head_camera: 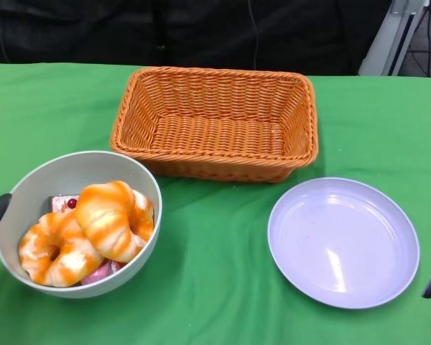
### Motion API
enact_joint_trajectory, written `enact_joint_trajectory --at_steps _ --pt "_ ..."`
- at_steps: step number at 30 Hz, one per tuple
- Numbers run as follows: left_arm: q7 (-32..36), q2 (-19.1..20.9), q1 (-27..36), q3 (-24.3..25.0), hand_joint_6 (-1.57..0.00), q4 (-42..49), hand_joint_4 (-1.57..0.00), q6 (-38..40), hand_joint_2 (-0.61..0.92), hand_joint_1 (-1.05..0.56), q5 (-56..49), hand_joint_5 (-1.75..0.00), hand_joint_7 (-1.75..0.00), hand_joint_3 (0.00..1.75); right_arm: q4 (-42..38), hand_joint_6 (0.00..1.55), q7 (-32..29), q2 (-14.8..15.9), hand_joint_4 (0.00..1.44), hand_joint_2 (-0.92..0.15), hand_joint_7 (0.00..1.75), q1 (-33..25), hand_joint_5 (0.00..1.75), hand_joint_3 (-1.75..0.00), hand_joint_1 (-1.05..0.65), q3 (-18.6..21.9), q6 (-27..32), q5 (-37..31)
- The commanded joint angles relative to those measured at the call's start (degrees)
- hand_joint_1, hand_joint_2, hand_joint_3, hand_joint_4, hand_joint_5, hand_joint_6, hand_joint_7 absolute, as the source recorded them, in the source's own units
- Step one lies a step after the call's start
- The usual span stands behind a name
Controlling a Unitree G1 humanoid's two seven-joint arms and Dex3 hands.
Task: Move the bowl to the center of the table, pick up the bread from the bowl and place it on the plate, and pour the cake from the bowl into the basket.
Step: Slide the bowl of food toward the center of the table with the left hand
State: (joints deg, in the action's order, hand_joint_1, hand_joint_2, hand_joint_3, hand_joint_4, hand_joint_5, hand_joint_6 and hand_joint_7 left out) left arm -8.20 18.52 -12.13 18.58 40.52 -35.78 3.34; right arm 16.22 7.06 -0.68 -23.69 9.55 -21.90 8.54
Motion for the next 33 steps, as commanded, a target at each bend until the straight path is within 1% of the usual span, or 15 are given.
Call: enact_joint_trajectory --at_steps 1,5,6,8,9,14,17,19,22,25,27,29,33 --pt "0.8 2.4 -0.8 -0.9 -0.37 1.5 -0.34 2.8 0.92 -0.77 -1.3 0.00 0.00 0.46 0.7 0.57 -0.1 0.2 0.72 -0.55 1.62 -0.2 1.75 -1.27 0.09 0.0 0.0 1.0" --pt "0.9 2.9 -1.0 -1.4 -0.35 1.8 -0.32 3.9 0.92 -0.77 -1.7 0.00 0.00 0.48 0.7 0.56 -0.2 0.3 0.71 -0.55 1.62 -0.3 1.75 -1.26 0.08 -0.1 0.0 1.1" --pt "-0.7 3.8 -1.8 -2.1 -0.35 3.0 -0.32 6.4 0.92 -0.77 -1.8 0.00 0.00 0.48 0.7 0.56 -0.3 0.1 0.71 -0.55 1.62 -0.2 1.75 -1.26 0.08 -0.4 -0.1 1.0" --pt "-4.3 5.3 -3.7 -3.0 -0.24 6.0 -0.21 11.0 0.92 -0.77 -1.1 0.00 0.00 0.53 0.2 0.57 0.1 0.1 0.73 -0.56 1.61 0.3 1.75 -1.26 0.09 -0.7 -0.6 1.4" --pt "-5.6 5.7 -4.5 -3.2 -0.21 7.0 -0.19 12.6 0.92 -0.77 -0.7 0.00 0.00 0.55 0.0 0.57 0.2 0.1 0.73 -0.56 1.61 0.4 1.75 -1.26 0.09 -0.8 -0.8 1.5" --pt "-11.8 5.9 -6.1 -2.8 -0.11 8.4 -0.08 17.2 0.92 -0.77 2.6 0.00 0.00 0.60 -0.7 0.57 0.5 0.3 0.72 -0.56 1.60 0.7 1.75 -1.26 0.08 -0.8 -1.5 1.7" --pt "-15.1 6.2 -6.8 -2.9 -0.09 9.3 -0.06 19.5 0.92 -0.82 4.0 0.00 0.00 0.58 -0.9 0.57 0.3 0.1 0.72 -0.56 1.59 0.9 1.75 -1.25 0.07 -0.9 -1.4 1.5" --pt "-17.9 6.2 -7.2 -2.6 -0.08 9.8 -0.06 20.7 0.92 -0.81 5.5 0.00 0.00 0.57 -0.8 0.58 0.1 0.0 0.72 -0.56 1.59 0.9 1.75 -1.24 0.07 -0.9 -1.3 1.5" --pt "-19.4 6.4 -7.3 -2.7 -0.07 9.9 -0.07 21.6 0.92 -0.80 6.0 -0.01 0.00 0.56 -1.2 0.58 0.2 0.0 0.72 -0.56 1.58 1.1 1.75 -1.23 0.07 -0.9 -1.8 1.4" --pt "-19.8 6.6 -7.4 -3.0 -0.13 9.6 -0.18 23.3 0.92 -0.81 5.7 -0.06 -0.03 0.55 -2.2 0.59 0.5 0.3 0.73 -0.54 1.57 1.3 1.75 -1.25 0.06 -0.8 -2.6 1.3" --pt "-21.0 6.8 -7.2 -3.3 -0.17 9.0 -0.21 24.1 0.92 -0.82 5.8 -0.06 -0.04 0.54 -2.4 0.59 0.6 0.2 0.72 -0.52 1.56 1.4 1.75 -1.28 0.05 -0.8 -2.4 2.0" --pt "-22.4 7.1 -7.2 -3.8 -0.18 8.7 -0.22 24.6 0.92 -0.82 5.7 -0.06 -0.04 0.55 -3.0 0.60 0.8 0.3 0.72 -0.50 1.56 1.7 1.75 -1.30 0.04 -0.7 -2.9 2.0" --pt "-25.0 7.7 -7.1 -4.9 -0.19 8.0 -0.25 26.0 0.92 -0.83 5.5 -0.07 -0.03 0.55 -3.0 0.60 0.6 0.4 0.72 -0.49 1.56 1.7 1.75 -1.31 0.05 -0.6 -3.3 1.2"
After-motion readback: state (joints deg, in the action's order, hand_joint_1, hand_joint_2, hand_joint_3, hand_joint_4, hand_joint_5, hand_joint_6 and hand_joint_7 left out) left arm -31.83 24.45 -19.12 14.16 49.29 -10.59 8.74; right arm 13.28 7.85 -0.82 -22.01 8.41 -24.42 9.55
